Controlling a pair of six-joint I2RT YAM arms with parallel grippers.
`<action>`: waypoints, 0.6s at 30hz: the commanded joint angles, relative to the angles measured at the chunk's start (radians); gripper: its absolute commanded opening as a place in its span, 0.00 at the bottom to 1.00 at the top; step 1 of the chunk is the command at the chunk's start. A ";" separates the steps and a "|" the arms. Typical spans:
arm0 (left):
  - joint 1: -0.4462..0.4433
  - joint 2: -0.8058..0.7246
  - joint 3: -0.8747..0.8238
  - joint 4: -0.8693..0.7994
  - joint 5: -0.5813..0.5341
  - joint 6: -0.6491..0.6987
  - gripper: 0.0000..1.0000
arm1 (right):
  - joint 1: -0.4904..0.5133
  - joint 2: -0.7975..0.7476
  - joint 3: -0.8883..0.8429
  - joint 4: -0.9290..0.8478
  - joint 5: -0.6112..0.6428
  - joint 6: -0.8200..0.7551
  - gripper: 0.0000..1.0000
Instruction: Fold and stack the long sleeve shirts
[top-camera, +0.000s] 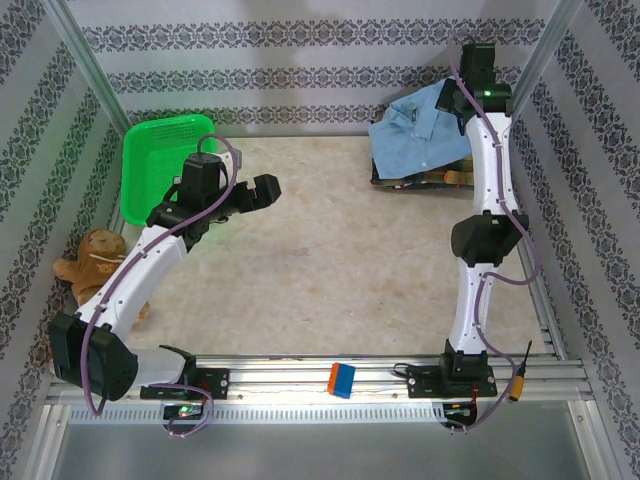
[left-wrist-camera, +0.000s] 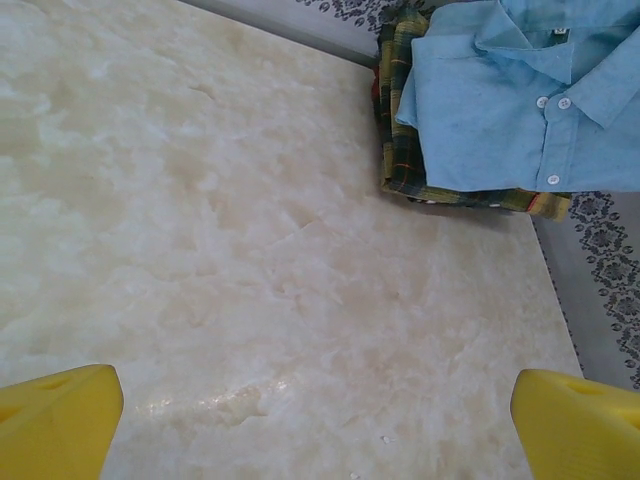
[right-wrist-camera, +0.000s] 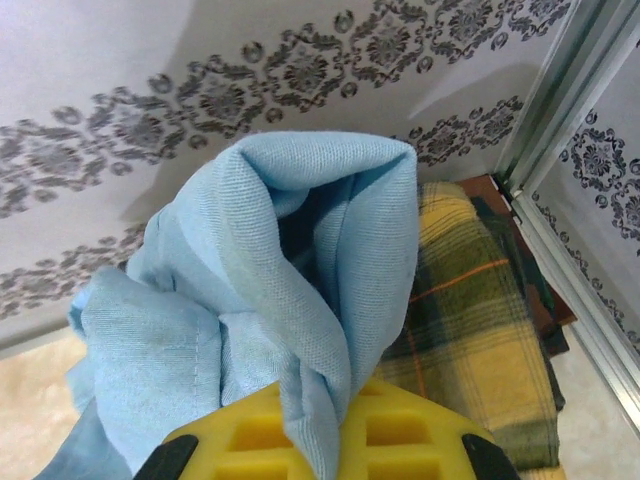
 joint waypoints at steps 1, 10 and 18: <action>0.006 -0.018 0.025 -0.055 -0.044 -0.016 1.00 | -0.034 0.068 -0.017 0.134 0.027 -0.064 0.02; 0.020 -0.018 0.156 -0.245 -0.180 0.030 1.00 | -0.155 0.237 0.105 0.222 0.013 -0.071 0.68; 0.028 -0.115 0.108 -0.178 -0.274 0.037 1.00 | -0.199 0.111 -0.023 0.176 -0.118 -0.050 0.89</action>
